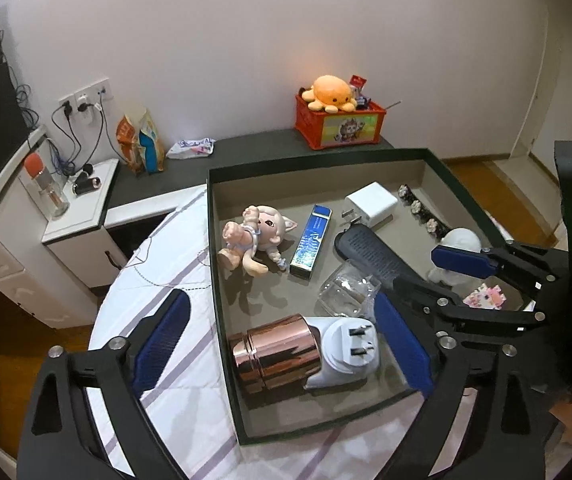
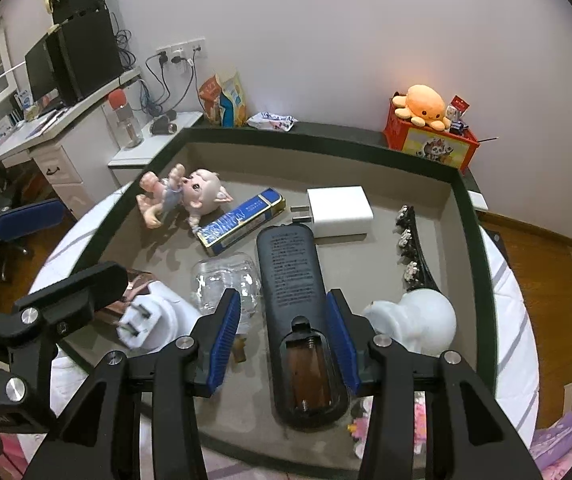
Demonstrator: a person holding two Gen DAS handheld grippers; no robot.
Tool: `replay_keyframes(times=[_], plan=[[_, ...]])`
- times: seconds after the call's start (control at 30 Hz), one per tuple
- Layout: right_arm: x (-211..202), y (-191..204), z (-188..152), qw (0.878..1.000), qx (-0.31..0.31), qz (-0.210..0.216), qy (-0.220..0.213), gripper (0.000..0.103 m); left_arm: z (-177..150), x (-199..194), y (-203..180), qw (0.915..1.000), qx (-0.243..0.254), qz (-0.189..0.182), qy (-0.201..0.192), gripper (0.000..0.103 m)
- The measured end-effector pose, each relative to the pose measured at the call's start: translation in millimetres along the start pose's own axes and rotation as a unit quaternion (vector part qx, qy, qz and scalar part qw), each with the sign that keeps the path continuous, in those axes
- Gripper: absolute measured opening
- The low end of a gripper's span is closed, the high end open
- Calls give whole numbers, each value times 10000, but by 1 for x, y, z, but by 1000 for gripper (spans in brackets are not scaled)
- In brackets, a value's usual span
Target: Organize rigid objects
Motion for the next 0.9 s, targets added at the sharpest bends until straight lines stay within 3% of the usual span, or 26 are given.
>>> replay_keyframes(times=[0.1, 0.2, 0.23, 0.27, 0.47, 0.57, 0.7, 0.9], plan=[[-14, -1, -2, 9999, 35, -48, -103, 61, -3, -12, 1, 9999, -100, 23, -91, 100], [-31, -1, -5, 9997, 45, -56, -233, 64, -8, -26, 2, 9995, -221, 62, -200, 102], [-36, 0, -6, 9996, 55, -54, -264, 76, -9, -31, 3, 9993, -269, 56, -244, 102], [-44, -1, -7, 9994, 59, -139, -327, 81, -11, -36, 2, 9991, -308, 54, -287, 103], [-79, -2, -18, 9978, 69, -182, -627, 86, -24, -64, -7, 9971, -394, 285, -591, 103], [-94, -6, -26, 9959, 74, -471, -771, 103, -34, -78, -12, 9964, -361, 320, -697, 103], [-111, -14, -41, 9941, 245, -354, -996, 103, -45, -96, -15, 9928, -375, 618, -960, 103], [-123, -15, -61, 9916, 300, -550, -1131, 103, -60, -106, -21, 9919, -615, 368, -1052, 103]])
Point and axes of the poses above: each gripper's, at about its wrist camera, not at the fingertips, and x roughly the way its jaws point, y to its left, z to its top, the point moved 5 cm from there along x, roughly the way its jaws point
